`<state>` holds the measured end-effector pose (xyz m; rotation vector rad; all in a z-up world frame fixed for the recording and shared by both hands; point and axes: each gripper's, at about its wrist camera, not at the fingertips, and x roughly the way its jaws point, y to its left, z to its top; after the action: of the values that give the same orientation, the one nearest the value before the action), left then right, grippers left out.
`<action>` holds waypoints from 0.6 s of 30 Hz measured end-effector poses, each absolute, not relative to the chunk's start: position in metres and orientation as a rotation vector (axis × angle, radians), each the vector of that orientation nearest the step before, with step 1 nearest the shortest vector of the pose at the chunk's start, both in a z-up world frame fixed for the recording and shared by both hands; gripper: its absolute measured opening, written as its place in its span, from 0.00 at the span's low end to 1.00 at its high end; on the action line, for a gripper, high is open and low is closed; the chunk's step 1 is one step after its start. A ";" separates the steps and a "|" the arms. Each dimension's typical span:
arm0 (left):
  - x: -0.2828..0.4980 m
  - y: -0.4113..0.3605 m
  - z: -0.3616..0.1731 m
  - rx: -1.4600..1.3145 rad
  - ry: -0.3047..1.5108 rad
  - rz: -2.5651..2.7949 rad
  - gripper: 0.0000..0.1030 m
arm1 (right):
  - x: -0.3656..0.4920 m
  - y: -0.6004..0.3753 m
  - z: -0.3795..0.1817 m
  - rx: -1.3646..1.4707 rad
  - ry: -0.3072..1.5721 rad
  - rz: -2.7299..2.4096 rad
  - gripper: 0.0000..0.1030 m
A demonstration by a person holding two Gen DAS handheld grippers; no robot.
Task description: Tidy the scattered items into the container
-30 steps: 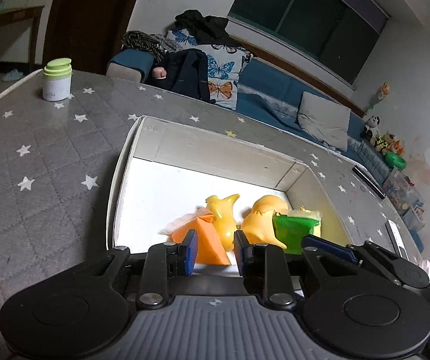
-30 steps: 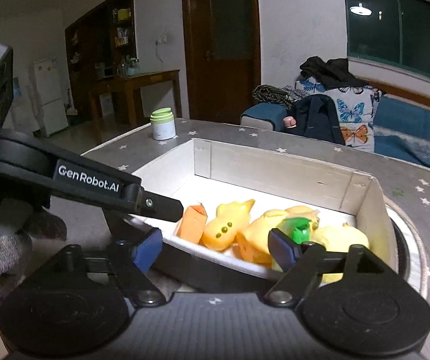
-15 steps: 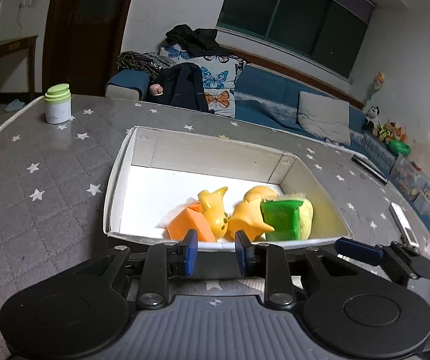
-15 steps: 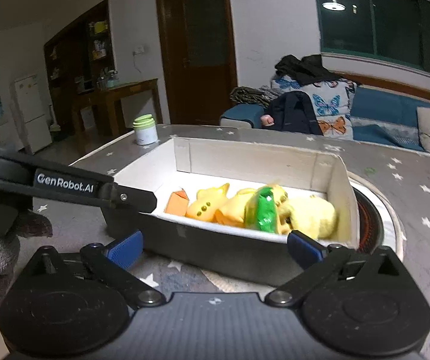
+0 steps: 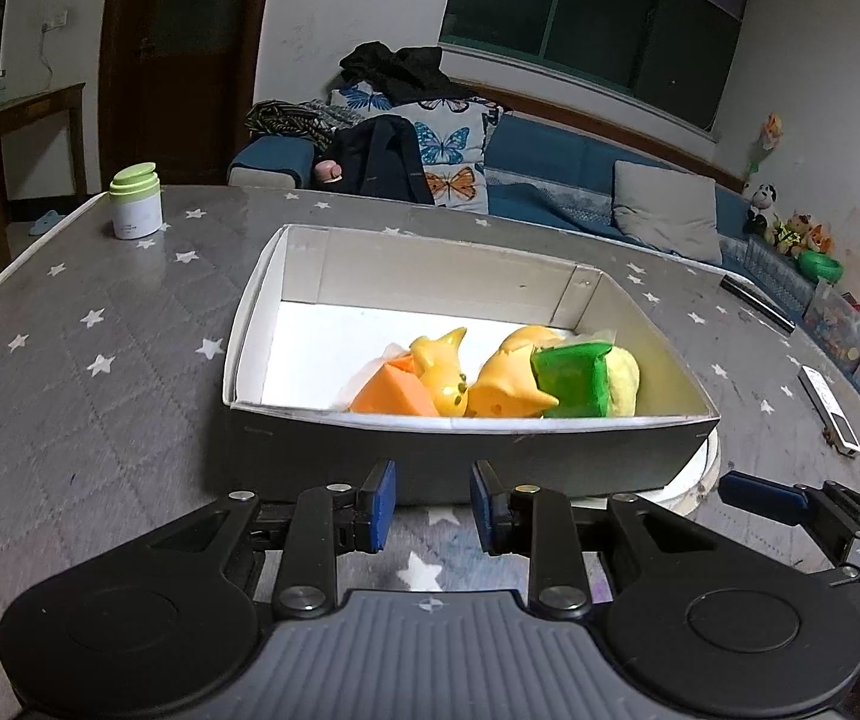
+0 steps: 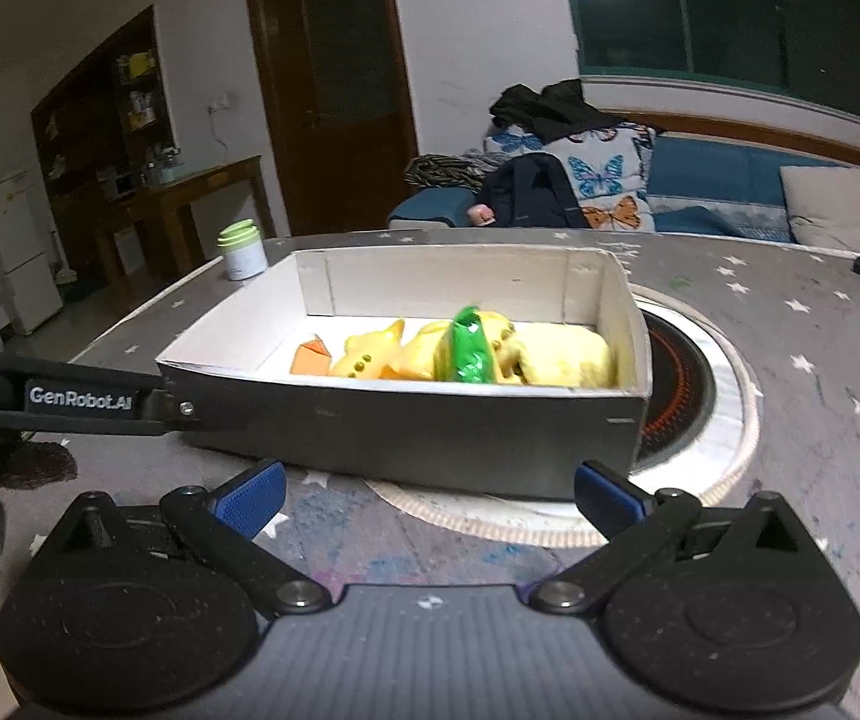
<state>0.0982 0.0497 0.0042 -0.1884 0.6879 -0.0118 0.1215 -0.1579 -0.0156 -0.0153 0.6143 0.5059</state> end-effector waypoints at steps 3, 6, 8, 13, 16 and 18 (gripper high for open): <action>0.095 0.049 0.003 -0.182 0.688 -0.002 0.29 | 0.119 -0.160 -0.018 -0.016 0.619 0.481 1.00; 0.092 0.046 0.001 -0.173 0.688 0.003 0.29 | 0.117 -0.161 -0.019 -0.013 0.627 0.470 1.00; 0.090 0.045 0.001 -0.170 0.690 0.007 0.29 | 0.115 -0.161 -0.019 -0.014 0.631 0.462 1.00; 0.084 0.041 -0.001 -0.158 0.693 0.011 0.29 | 0.110 -0.162 -0.020 -0.017 0.642 0.451 1.00; 0.080 0.038 -0.001 -0.141 0.690 0.021 0.29 | 0.107 -0.162 -0.020 -0.018 0.647 0.446 1.00; 0.078 0.036 -0.001 -0.130 0.690 0.027 0.30 | 0.105 -0.163 -0.021 -0.017 0.647 0.443 1.00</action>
<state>0.0776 0.0359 -0.0015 -0.1303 0.6896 0.0275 0.1055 -0.1631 -0.0207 -0.0166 0.6472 0.4434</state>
